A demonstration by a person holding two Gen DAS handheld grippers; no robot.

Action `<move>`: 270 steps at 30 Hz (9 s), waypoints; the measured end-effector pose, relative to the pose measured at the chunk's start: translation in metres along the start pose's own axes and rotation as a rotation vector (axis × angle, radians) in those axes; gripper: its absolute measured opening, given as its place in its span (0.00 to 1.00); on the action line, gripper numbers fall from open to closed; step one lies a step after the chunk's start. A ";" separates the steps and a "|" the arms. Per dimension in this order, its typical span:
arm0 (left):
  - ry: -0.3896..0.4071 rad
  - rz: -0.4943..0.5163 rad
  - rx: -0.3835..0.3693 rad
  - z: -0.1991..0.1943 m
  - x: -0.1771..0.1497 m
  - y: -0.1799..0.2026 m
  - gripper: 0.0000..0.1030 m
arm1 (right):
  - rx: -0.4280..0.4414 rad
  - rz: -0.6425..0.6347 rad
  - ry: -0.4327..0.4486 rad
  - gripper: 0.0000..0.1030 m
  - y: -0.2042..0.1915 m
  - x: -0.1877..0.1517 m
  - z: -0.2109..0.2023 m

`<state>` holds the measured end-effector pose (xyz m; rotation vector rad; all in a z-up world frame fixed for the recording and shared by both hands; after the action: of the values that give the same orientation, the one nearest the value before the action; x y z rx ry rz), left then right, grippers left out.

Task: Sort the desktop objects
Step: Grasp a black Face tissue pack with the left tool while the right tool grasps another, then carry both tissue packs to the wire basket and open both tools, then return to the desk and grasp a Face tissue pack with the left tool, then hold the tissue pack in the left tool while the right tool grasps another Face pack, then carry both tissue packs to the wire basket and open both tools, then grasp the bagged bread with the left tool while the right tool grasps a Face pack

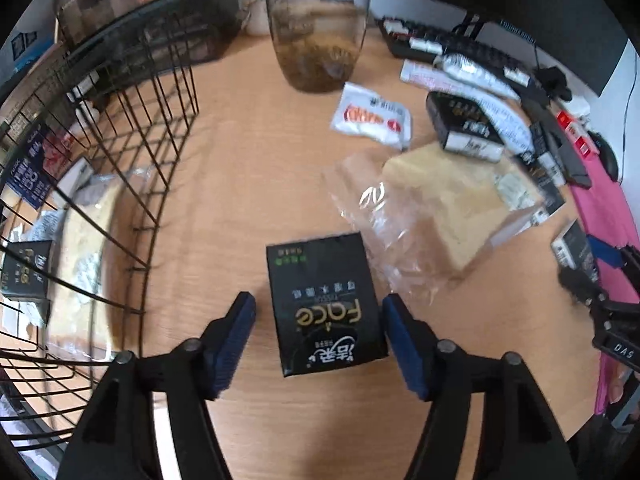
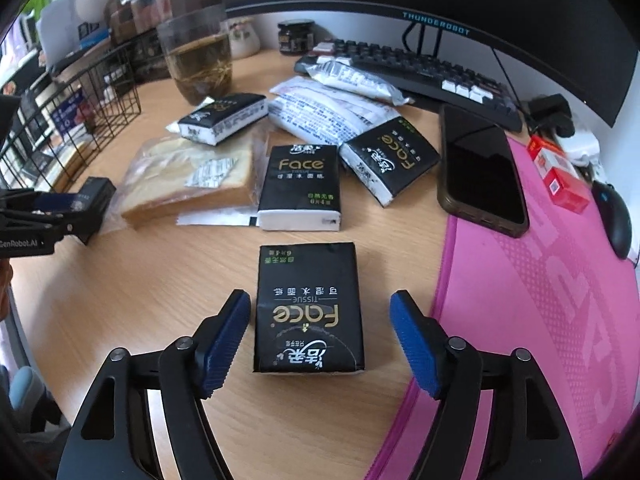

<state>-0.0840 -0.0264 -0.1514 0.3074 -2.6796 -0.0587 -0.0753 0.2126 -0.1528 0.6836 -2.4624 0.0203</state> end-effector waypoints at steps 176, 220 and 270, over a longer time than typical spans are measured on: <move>-0.003 0.143 -0.236 -0.011 0.033 0.092 0.51 | -0.117 0.020 0.038 0.52 0.051 0.020 0.018; 0.248 -0.421 -0.027 -0.119 0.039 -0.215 0.63 | 0.352 -0.431 0.287 0.61 -0.286 0.261 -0.031; -0.022 0.498 -0.226 0.018 0.037 0.111 0.96 | 0.123 -0.017 -0.009 0.74 -0.009 0.024 0.003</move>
<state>-0.1471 0.0734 -0.1420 -0.4315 -2.6566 -0.2094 -0.0892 0.1930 -0.1434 0.7581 -2.4796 0.1635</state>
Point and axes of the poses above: each gripper's, at about its wrist camera, not at the fingertips, and z roughly the way its jaws point, y to its right, x to its top, the point moved 4 cm from there along z, roughly the way its jaws point, and after that the axes turned 12 degrees about -z, right-handed, at the moved point
